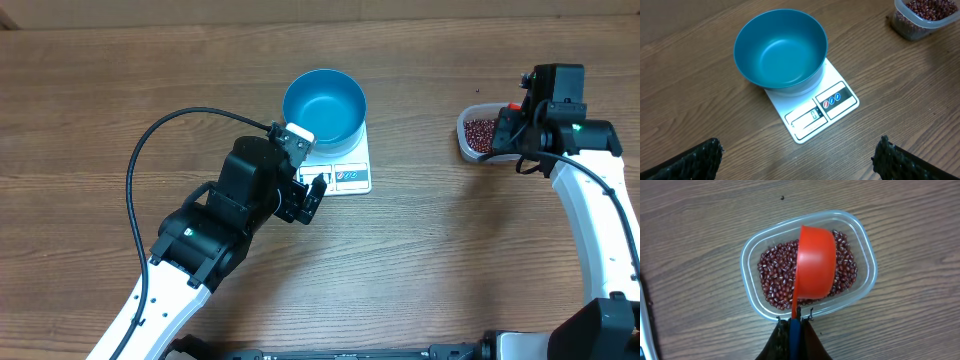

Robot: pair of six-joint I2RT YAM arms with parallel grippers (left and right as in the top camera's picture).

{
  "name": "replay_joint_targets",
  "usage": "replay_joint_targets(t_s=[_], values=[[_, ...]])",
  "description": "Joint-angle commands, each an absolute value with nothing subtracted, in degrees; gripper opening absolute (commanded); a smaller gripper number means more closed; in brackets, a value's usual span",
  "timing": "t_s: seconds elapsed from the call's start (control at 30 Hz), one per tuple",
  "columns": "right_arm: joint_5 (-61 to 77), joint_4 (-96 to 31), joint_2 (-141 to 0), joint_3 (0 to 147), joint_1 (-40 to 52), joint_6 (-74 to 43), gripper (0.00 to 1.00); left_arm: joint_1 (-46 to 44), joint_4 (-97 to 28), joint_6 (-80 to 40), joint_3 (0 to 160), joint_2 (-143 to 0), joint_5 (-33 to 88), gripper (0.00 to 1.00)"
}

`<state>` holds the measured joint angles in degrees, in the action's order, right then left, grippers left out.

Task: Scoop item into bowl and weigh 150g on scale
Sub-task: 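Move the held red scoop with the right gripper over the bean container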

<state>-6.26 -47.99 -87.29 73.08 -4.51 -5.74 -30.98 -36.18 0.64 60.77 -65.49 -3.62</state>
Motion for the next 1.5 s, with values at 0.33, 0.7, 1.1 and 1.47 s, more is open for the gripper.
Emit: replay_joint_targets(t_s=[0.33, 0.7, 1.1, 1.47], values=[[-6.35, -46.3, -87.68, 74.59, -4.62, -5.52, 0.1, -30.76, -36.14, 1.74, 60.58, -65.63, -3.53, 1.0], [-6.35, -45.69, -87.7, 74.59, -4.62, -5.5, 0.06, -30.76, -36.14, 1.74, 60.58, -65.63, -3.53, 1.0], [-6.37, -45.01, -87.79, 74.59, -4.62, -5.5, 0.16, -30.76, -36.14, 1.74, 60.58, -65.63, -3.53, 1.0], [-6.55, -44.58, -87.79, 74.54, -4.62, -5.45, 0.04, -30.76, -36.14, 1.74, 60.58, -65.63, -3.53, 1.0]])
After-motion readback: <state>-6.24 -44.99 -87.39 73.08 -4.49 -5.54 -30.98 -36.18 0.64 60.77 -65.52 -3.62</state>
